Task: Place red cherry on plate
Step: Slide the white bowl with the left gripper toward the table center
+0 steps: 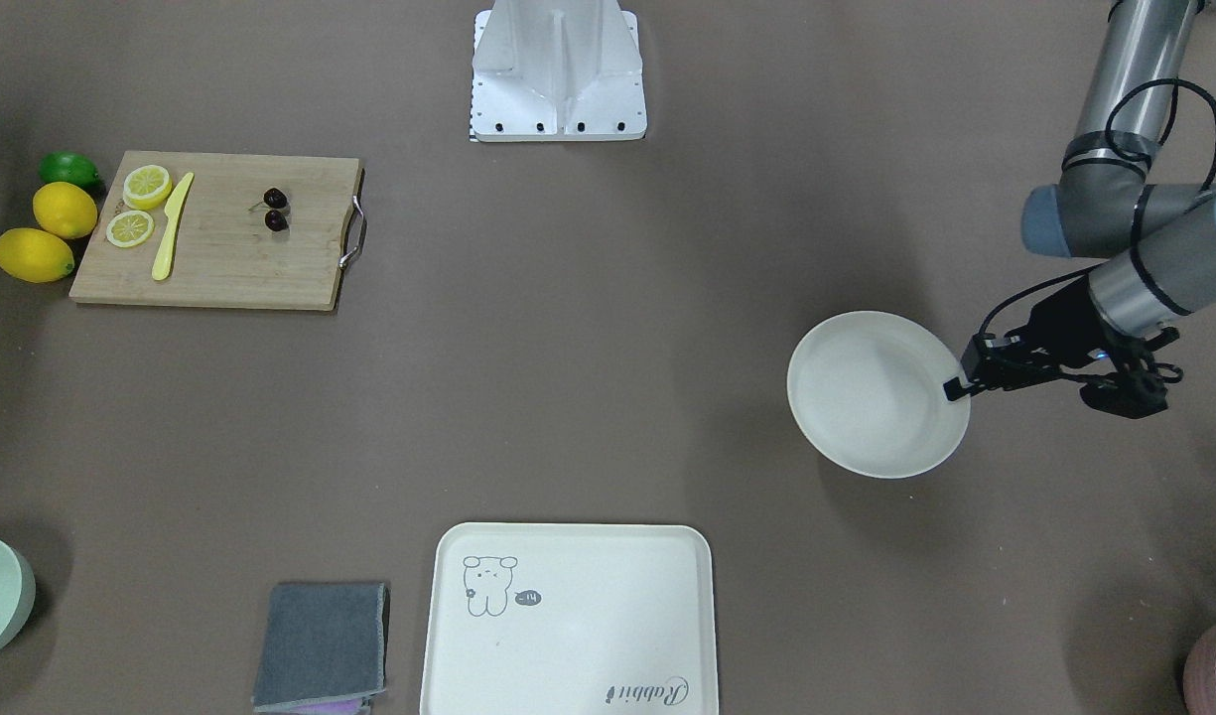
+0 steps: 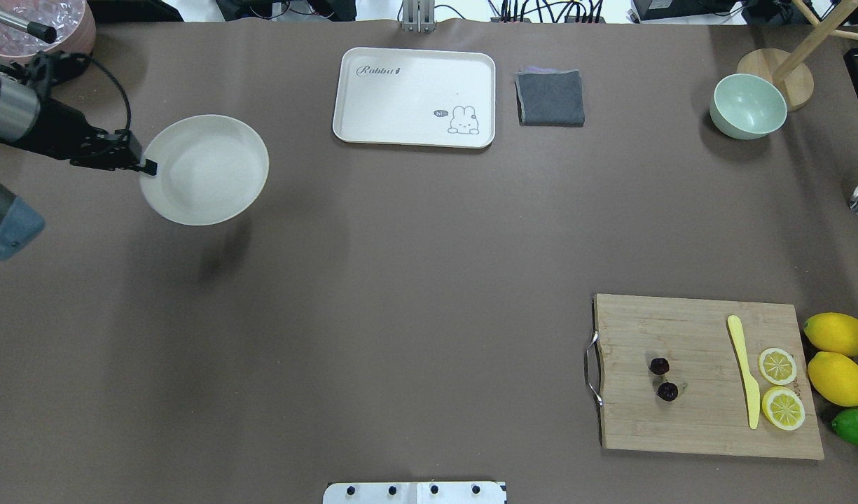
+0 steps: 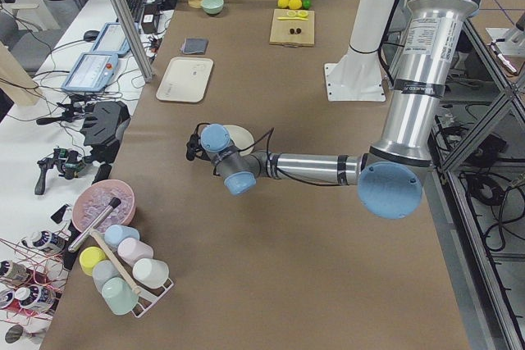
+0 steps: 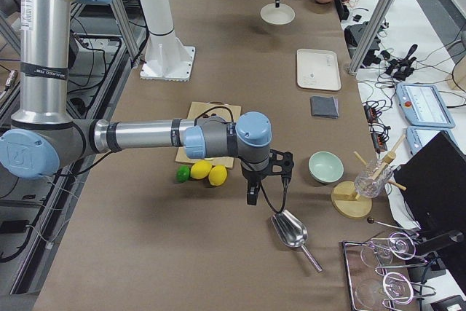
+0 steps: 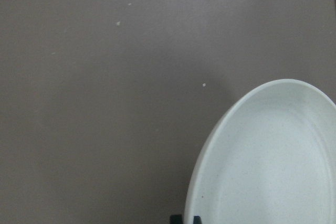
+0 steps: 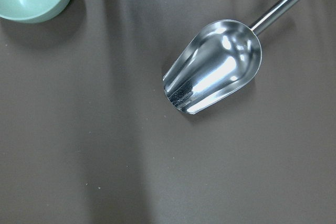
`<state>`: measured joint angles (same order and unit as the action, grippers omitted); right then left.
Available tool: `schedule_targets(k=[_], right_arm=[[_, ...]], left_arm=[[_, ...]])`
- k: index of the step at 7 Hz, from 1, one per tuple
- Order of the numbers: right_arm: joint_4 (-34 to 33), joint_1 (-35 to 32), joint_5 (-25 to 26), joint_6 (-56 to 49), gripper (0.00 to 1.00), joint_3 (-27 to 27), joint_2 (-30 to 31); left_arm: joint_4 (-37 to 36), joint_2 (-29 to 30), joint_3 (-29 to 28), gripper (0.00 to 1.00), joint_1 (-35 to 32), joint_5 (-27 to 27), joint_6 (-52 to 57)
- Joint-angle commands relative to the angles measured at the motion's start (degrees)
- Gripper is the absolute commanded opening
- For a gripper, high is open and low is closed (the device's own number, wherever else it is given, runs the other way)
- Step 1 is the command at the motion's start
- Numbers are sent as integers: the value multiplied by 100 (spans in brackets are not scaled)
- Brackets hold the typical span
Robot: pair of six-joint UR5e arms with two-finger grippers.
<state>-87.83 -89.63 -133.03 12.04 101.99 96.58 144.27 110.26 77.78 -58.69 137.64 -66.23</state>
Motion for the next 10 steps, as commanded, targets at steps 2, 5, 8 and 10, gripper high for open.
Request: schedule_targets(k=[2,5,8,10], right_arm=[[-6,172,-65,78,100,363,-52],[3,1338,-83,1759,100,996,-507],[3,2657,101,3072,100,1892,-623],[3,3309,426,3637,100,2201,-710]], left_arm=[[-39,732,500,0,1567,-1701,-1996],[-1074,926,1212,0,2511,-2777,-2219],[-1085,848,1170,0,2704,-2892,-2193],[-1094,830,1108,0,2950,-3155,-2184]])
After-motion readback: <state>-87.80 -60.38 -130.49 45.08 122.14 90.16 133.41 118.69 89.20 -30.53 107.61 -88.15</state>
